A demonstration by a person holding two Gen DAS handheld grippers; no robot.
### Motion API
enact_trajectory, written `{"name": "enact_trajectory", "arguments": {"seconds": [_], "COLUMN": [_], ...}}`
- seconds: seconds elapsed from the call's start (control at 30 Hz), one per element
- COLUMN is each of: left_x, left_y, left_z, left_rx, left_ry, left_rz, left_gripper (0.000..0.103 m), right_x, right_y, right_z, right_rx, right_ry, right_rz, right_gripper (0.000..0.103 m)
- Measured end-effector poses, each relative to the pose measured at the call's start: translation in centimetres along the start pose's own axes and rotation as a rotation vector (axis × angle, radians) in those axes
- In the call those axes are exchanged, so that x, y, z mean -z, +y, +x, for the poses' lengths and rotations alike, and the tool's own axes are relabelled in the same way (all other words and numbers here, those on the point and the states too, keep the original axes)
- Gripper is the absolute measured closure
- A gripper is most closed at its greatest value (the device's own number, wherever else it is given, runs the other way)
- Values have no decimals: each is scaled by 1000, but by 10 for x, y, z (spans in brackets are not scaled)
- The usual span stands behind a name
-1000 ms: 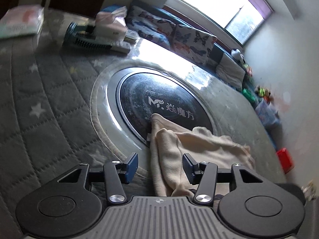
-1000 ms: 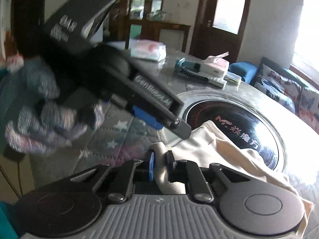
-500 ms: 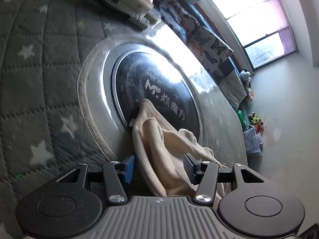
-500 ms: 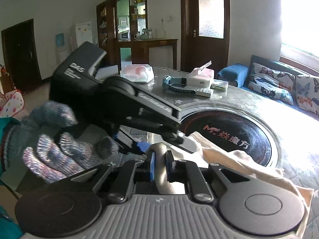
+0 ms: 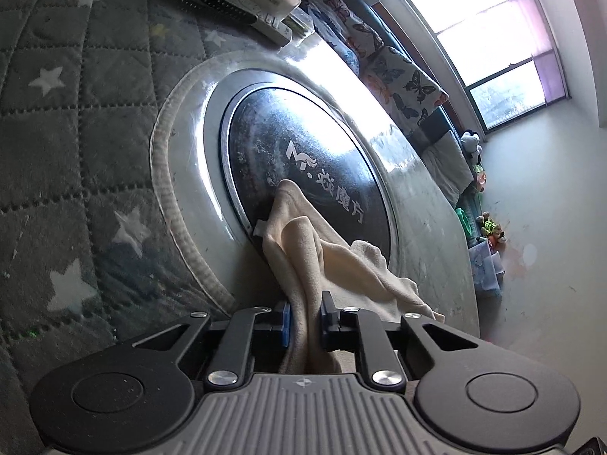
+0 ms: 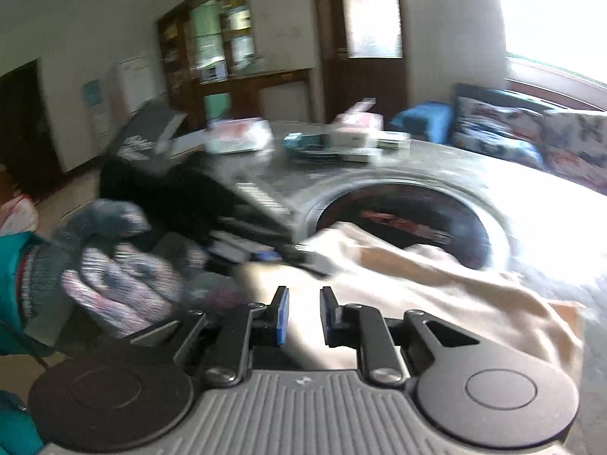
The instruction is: Fold clothes
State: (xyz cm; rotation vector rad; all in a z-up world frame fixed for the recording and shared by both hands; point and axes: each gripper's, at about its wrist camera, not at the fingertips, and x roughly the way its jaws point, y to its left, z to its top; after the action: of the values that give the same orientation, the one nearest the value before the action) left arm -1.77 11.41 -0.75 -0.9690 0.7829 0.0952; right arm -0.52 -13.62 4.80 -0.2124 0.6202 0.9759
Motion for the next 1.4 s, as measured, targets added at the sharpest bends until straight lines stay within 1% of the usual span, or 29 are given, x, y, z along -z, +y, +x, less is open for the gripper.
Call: {"name": "enact_trajectory", "arguments": {"seconds": [0.17, 0.2, 0.23, 0.3, 0.33, 0.4, 0.47, 0.53, 0.6, 0.67, 0.7, 0.77, 0.83, 0.93, 1.13, 1.3, 1.4], "left_x": [1, 1, 1, 2, 2, 2, 2, 3, 3, 3, 3, 3, 4, 4, 5, 9, 14], "left_y": [-2, -2, -2, -3, -3, -4, -5, -5, -6, -7, -8, -9, -12, -22, -53, -91, -114], "left_z": [0, 0, 0, 0, 0, 0, 1, 1, 2, 2, 2, 3, 3, 0, -5, 11, 22], "left_rx": [-8, -9, -10, -14, -16, -20, -23, -26, -30, -33, -35, -42, -49, -49, -32, -1, 17], "left_ry": [-6, -6, -7, -7, -8, -10, -11, -13, -14, -15, -16, -19, -25, -38, -61, -54, -43], "left_rz": [16, 19, 22, 26, 30, 38, 44, 50, 55, 62, 63, 72, 88, 132, 241, 313, 352], "left_gripper": [87, 87, 87, 87, 87, 87, 87, 87, 87, 87, 87, 87, 87, 89, 89, 90, 90], "right_x": [12, 15, 18, 23, 26, 31, 35, 40, 43, 45, 45, 45, 44, 41, 29, 17, 12], "right_y": [-50, -61, -72, -93, -102, -119, -131, -139, -143, -144, -144, -142, -140, -134, -128, -131, -141], "right_z": [-16, -17, -18, -20, -19, -18, -16, -12, -9, -10, -10, -13, -15, -22, -48, -73, -87], "right_rx": [187, 223, 257, 317, 341, 375, 386, 396, 379, 359, 353, 333, 325, 331, 336, 387, 440], "right_ry": [11, 14, 18, 18, 17, 13, 10, 7, 4, -4, -6, -14, -21, -39, -114, -159, -181], "right_rz": [92, 118, 144, 192, 216, 271, 313, 340, 378, 403, 406, 416, 418, 411, 384, 347, 343], "right_gripper": [84, 82, 78, 76, 73, 68, 61, 58, 57, 58, 62, 85, 89, 92, 94, 94, 94]}}
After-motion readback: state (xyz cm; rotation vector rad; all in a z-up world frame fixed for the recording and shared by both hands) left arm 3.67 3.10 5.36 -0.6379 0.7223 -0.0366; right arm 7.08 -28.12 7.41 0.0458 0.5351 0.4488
